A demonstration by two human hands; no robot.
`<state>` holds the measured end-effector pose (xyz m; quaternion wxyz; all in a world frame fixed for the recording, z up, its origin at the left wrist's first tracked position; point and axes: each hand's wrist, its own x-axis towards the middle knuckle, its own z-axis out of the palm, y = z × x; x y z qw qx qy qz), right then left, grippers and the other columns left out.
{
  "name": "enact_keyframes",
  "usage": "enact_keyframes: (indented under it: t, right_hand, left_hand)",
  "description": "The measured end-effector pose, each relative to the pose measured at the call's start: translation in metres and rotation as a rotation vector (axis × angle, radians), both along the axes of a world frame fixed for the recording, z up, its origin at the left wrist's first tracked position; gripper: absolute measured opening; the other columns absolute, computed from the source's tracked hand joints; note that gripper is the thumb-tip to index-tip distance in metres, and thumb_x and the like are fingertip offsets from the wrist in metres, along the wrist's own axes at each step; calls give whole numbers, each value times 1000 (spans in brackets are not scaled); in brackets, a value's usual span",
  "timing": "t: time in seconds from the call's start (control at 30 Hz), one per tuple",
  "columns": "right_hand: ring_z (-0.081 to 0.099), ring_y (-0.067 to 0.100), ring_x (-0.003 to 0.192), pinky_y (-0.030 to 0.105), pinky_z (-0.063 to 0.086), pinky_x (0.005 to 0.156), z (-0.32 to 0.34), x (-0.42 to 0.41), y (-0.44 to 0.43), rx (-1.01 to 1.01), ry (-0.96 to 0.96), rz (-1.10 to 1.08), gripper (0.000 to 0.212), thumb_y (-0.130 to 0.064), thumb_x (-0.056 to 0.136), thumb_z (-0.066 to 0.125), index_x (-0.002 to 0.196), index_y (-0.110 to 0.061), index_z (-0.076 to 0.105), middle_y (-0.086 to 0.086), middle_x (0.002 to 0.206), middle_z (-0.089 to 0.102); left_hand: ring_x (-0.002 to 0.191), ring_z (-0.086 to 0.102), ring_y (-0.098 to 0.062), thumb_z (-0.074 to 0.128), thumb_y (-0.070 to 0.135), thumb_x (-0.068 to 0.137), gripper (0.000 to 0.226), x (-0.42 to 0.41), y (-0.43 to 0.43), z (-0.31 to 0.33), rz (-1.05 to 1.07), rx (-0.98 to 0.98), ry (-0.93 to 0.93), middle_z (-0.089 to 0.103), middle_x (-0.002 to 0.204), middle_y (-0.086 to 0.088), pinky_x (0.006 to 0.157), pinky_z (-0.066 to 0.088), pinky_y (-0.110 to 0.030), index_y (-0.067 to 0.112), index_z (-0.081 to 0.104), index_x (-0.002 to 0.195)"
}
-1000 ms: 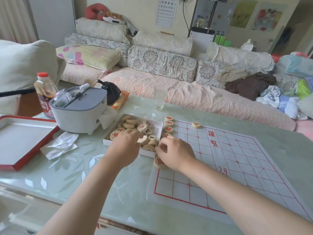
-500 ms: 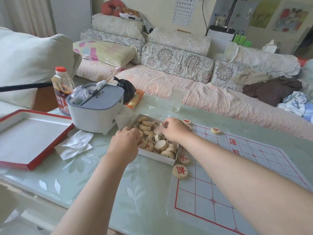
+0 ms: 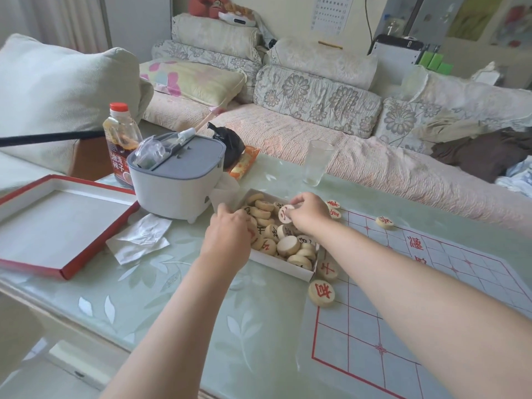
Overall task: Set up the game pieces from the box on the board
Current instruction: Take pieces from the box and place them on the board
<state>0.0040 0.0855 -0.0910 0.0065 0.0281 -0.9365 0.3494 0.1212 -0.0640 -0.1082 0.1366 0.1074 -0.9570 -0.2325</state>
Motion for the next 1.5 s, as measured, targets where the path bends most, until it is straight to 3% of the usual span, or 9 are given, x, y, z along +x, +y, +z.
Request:
enact_keyframes:
  t: [0.23,0.43,0.53,0.8,0.93,1.17,1.3,1.4,1.5]
  right_hand:
    - [70,23,91,43,59,85,11,5,59,-191,10,-102,17,-17,82,75,79,-29,64,1,100,71]
    - [67,16,65,17,42,41,16,23,108,-228,-71,-184,18,-6,86,69,78,-21,64,5,94,72]
    - [63,15,60,14,35,35,11,37,115,-213,-151,-139,15,-4,86,67,80,-18,64,6,91,72]
    - [69,20,78,34,59,75,-13,45,114,-182,-199,-118,13,-8,81,71,77,-20,69,4,91,72]
    - [63,17,62,35,59,73,-17,46,116,-165,-202,-131,8,-18,80,78,73,-19,72,4,85,75]
    - [61,11,93,31,51,82,-18,53,115,64,-85,-51,18,-41,81,76,84,-26,67,-13,93,66]
    - [60,9,91,26,47,76,-2,68,106,6,77,80,10,-29,87,69,95,-29,63,-11,95,65]
    - [56,-1,72,18,43,69,14,94,97,-85,143,302,26,-21,82,74,101,-32,61,-11,101,65]
    - [56,1,67,10,42,64,25,122,90,-115,209,441,41,-15,73,80,105,-31,60,-14,99,61]
  left_hand:
    - [97,53,-26,55,23,88,19,4,17,13,-39,114,115,52,94,1,78,47,-34,18,62,105]
    - [99,52,-18,58,20,87,17,6,48,27,-135,207,167,52,91,9,78,42,-29,22,68,101]
    - [97,52,-18,59,21,85,14,3,57,25,-160,205,154,56,98,5,73,36,-26,19,66,98]
    - [89,46,-14,55,21,87,18,5,65,26,-179,178,132,58,103,3,71,35,-25,19,65,103]
    - [87,46,-13,58,23,87,17,5,61,22,-182,203,141,57,98,5,69,32,-24,19,64,103]
    - [80,60,-9,61,28,88,17,7,63,27,-168,382,118,66,95,11,64,48,-28,29,66,105]
    - [75,67,-13,67,31,84,19,10,64,29,-154,567,71,70,85,7,58,52,-32,27,64,102]
    - [73,71,-20,74,29,79,20,19,68,34,-137,713,21,73,82,0,69,57,-41,20,62,92]
    - [66,70,-15,77,27,78,23,30,71,36,-142,804,-20,74,79,-3,60,52,-32,15,62,92]
